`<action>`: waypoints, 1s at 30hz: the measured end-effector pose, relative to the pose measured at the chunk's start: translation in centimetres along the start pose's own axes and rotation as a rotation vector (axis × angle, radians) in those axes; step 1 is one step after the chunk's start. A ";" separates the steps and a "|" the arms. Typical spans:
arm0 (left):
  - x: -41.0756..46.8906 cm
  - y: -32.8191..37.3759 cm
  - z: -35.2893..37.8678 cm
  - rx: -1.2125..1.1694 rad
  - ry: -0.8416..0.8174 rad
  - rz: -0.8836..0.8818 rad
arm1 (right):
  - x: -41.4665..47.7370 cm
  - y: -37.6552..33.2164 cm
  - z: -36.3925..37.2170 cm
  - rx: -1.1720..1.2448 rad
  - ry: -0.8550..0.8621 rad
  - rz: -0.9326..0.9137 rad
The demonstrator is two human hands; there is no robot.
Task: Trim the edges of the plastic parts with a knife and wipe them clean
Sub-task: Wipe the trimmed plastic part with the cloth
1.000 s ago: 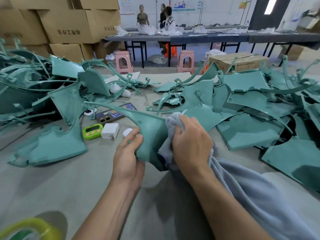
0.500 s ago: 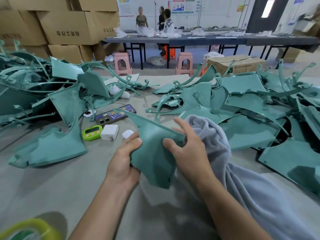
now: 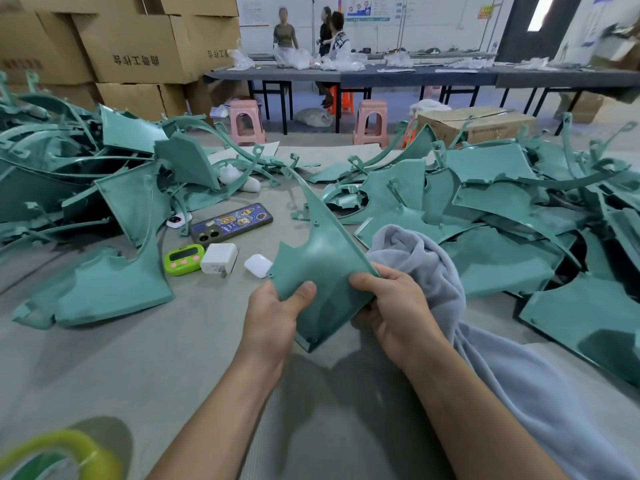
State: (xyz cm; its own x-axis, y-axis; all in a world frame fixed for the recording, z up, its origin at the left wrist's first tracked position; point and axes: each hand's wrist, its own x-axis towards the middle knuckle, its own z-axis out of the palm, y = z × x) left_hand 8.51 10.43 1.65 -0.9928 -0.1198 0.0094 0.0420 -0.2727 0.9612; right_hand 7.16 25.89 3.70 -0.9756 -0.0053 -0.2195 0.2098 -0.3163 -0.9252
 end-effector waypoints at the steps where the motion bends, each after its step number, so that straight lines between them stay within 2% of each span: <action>1: 0.0 0.0 0.1 -0.010 -0.009 0.004 | -0.1 -0.1 -0.1 -0.040 0.019 -0.046; 3: 0.0 0.0 0.2 -0.011 0.038 0.022 | -0.5 -0.1 -0.5 -0.231 0.132 -0.246; 5: 0.2 -0.1 0.1 0.013 0.154 0.067 | -1.1 -0.2 -0.5 -0.576 0.268 -0.519; 6: 0.3 -0.1 0.0 0.028 0.197 0.093 | -1.5 -0.3 -0.2 -0.707 0.242 -0.619; 8: 0.2 0.0 -0.2 0.005 0.209 0.114 | -2.4 -0.2 1.1 -0.851 0.026 -0.625; 9: 0.2 -0.1 -0.3 -0.038 0.156 0.104 | -2.6 0.3 1.7 -0.928 -0.063 -0.599; 11: -0.1 -0.2 -0.5 -0.119 -0.065 0.077 | -2.8 1.2 2.4 -1.039 -0.109 -0.582; 13: -0.1 -0.2 -0.8 -0.111 -0.257 0.083 | -2.6 1.1 2.1 -0.873 -0.039 -0.582; 14: 0.0 -0.2 -0.9 -0.046 -0.250 0.116 | -2.4 0.8 1.8 -0.741 0.008 -0.575; 16: 0.2 0.0 -0.9 0.151 -0.096 0.176 | -1.8 0.2 0.9 -0.420 0.039 -0.472; 18: 0.2 0.2 -0.6 0.227 -0.008 0.148 | -1.5 -0.1 0.7 -0.038 -0.056 -0.217; 20: 0.2 0.2 -0.5 0.142 -0.026 0.071 | -1.5 -0.2 0.6 0.147 -0.144 0.003; 22: 0.0 0.4 -0.3 0.045 -0.017 -0.028 | -1.2 -0.1 0.4 0.172 -0.140 0.094; 25: 0.0 0.5 -0.3 0.037 -0.007 -0.069 | -0.8 -0.1 0.2 0.142 -0.119 0.088; 27: -0.1 0.6 -0.2 0.025 0.012 -0.067 | -0.8 0.1 0.2 0.063 -0.088 0.028; 30: -0.2 0.8 -0.1 0.015 0.071 -0.034 | -1.0 0.7 0.4 -0.093 0.021 -0.158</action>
State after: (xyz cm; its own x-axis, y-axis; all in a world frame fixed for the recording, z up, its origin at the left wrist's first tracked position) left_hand 8.74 10.11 2.37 -0.9831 -0.1782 -0.0420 0.0065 -0.2636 0.9646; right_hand 8.24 25.32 3.40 -0.9955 0.0574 -0.0749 0.0603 -0.2230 -0.9729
